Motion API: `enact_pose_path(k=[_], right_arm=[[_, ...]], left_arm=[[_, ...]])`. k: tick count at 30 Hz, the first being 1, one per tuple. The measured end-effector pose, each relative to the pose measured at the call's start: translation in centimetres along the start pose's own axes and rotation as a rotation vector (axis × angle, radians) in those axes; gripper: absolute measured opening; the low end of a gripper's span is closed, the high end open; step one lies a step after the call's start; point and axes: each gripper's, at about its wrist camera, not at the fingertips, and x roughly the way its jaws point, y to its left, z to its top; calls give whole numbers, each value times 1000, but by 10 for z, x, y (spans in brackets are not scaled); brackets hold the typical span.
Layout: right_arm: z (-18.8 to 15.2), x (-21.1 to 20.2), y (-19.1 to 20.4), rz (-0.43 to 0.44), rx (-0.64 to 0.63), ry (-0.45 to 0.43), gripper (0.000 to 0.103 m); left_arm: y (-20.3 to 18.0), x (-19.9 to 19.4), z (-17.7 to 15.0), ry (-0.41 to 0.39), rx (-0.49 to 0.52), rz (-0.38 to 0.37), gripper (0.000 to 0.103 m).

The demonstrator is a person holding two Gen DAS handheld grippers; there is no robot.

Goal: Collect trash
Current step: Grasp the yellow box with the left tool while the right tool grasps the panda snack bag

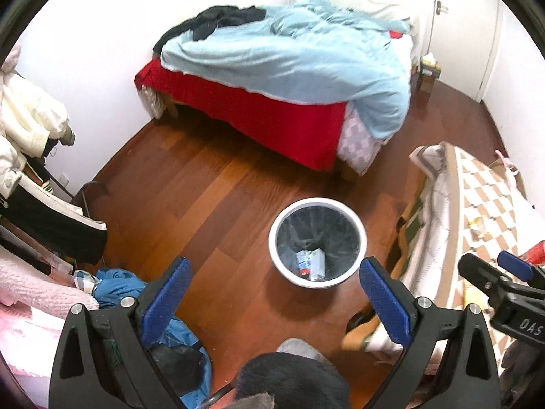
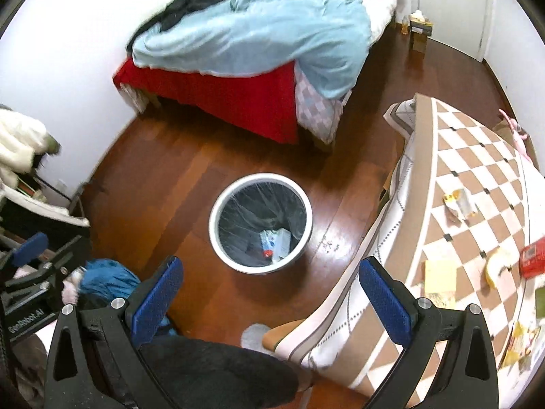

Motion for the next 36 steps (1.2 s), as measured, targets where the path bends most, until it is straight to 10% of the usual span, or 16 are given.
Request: enact_pose_path(k=[12, 18, 26, 36], right_arm=[[-73, -120, -183, -111, 424, -130, 103], [-139, -120, -318, -284, 656, -55, 103], [-199, -100, -418, -308, 817, 24, 92], [-204, -57, -446, -265, 803, 62, 61]], left_arm=[[-194, 21, -45, 133, 160, -201, 101], [-286, 78, -71, 280, 239, -223, 100], [-343, 146, -87, 416, 262, -190, 100], [-358, 138, -98, 368, 311, -209, 54]])
